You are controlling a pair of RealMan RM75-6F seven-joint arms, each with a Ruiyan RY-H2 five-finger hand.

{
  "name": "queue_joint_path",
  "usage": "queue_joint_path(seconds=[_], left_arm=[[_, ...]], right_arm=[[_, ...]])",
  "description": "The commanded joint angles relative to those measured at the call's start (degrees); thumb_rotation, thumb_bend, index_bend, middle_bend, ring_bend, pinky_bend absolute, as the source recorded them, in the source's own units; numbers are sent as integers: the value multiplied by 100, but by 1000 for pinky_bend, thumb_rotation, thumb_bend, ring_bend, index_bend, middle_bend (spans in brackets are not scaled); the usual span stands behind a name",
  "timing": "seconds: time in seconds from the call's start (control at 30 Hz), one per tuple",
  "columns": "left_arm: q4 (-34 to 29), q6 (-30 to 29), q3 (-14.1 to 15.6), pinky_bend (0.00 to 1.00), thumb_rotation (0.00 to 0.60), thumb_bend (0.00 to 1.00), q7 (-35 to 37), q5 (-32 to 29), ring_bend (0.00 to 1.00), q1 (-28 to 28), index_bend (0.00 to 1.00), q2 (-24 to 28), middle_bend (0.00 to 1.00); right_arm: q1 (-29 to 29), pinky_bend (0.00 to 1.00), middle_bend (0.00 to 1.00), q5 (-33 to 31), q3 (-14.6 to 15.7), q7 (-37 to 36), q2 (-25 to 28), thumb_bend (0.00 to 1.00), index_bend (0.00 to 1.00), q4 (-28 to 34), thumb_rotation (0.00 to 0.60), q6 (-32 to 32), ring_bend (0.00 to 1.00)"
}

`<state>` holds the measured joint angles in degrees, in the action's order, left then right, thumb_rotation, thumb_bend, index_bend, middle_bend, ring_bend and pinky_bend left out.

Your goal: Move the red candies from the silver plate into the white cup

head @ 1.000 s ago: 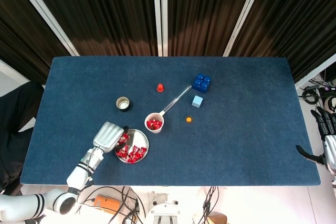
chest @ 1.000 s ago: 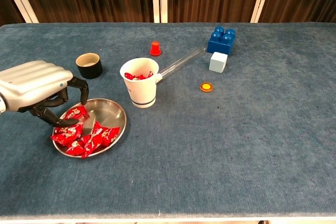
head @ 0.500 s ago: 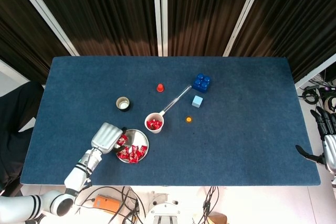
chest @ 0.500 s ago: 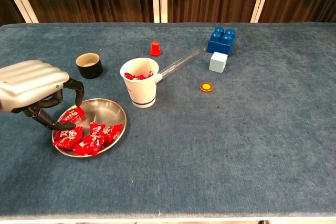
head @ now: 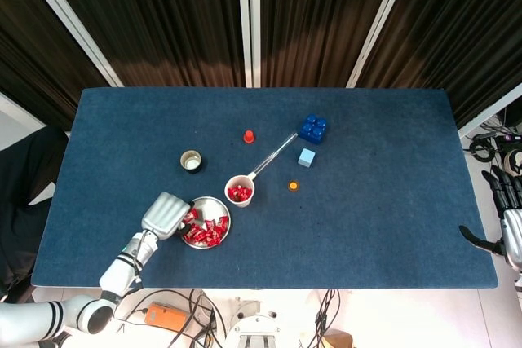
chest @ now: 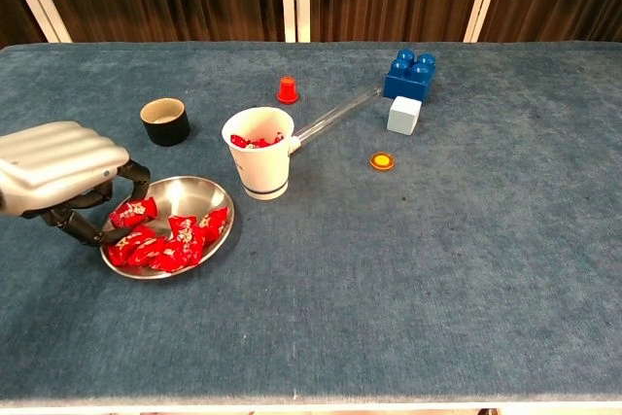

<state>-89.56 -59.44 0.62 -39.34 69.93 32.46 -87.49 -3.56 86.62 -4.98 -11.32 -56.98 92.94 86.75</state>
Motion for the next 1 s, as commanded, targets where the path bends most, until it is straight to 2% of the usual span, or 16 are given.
queue_joint_path(seconds=[0.03,0.4,0.63,0.83,1.0], left_arm=[[24,17,5,857,473,273,67,46,914,19,500,-22,936],[283,79,-27,857,493,378,529,230,918,52,578,-122,935],[-126,-346,-149,857,500,384,903,593,919,-39,583,132,935],[-668,-583,-531,857,500,375,1437,925,918,85,582,399,935],[-910,-250,-935,857,497,372,1547,759,918,456,579,388,936]], right_arm=[[1,0,33,-2,-1,4,2,330,0,6,600,1,0],[28,0,33,-4,3,26,23,330,0,37,600,38,0],[45,0,33,17,2,31,26,330,0,58,600,81,0],[45,0,33,21,5,25,10,330,0,44,600,77,0],[44,0,34,-20,3,-17,-12,330,0,4,600,46,0]])
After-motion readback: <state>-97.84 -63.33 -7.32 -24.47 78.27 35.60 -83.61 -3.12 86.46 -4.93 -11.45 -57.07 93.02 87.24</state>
